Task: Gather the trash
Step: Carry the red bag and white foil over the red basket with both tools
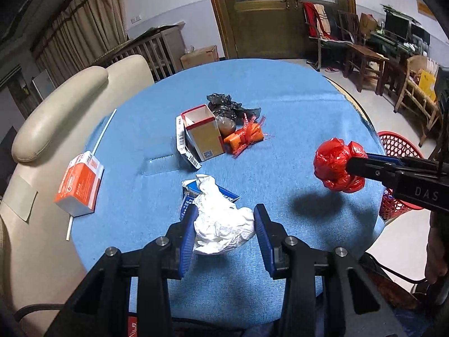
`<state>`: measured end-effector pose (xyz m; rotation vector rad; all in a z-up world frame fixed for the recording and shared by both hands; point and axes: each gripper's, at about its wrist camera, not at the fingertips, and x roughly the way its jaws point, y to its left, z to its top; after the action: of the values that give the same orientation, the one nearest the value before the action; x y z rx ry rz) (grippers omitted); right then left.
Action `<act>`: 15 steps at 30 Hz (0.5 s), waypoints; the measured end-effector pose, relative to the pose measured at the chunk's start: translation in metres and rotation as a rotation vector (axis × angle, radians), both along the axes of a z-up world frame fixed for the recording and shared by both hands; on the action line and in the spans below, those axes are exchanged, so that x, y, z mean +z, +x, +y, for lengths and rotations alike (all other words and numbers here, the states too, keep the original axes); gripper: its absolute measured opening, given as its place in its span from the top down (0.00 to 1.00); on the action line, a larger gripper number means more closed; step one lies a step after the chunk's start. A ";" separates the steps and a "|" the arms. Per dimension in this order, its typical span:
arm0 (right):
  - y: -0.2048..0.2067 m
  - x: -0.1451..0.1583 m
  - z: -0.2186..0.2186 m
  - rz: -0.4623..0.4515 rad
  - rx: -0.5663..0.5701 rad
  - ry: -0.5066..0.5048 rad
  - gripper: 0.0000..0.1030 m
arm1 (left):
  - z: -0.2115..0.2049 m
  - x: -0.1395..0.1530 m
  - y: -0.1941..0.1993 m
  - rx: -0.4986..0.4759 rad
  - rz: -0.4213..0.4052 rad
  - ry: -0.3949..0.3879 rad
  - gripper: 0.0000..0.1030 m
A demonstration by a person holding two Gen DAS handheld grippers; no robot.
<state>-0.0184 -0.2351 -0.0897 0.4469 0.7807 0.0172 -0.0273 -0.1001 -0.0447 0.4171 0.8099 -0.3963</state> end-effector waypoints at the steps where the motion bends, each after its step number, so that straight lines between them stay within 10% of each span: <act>1: -0.001 0.000 -0.002 0.000 -0.003 0.005 0.63 | -0.002 0.000 0.000 -0.002 0.002 0.005 0.59; 15: -0.016 -0.003 -0.045 -0.011 -0.112 0.038 0.63 | -0.052 -0.001 -0.009 -0.120 -0.007 0.093 0.59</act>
<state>-0.0346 -0.2800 -0.0924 0.5254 0.7444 -0.0697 -0.0365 -0.1524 -0.0459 0.5550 0.8008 -0.4691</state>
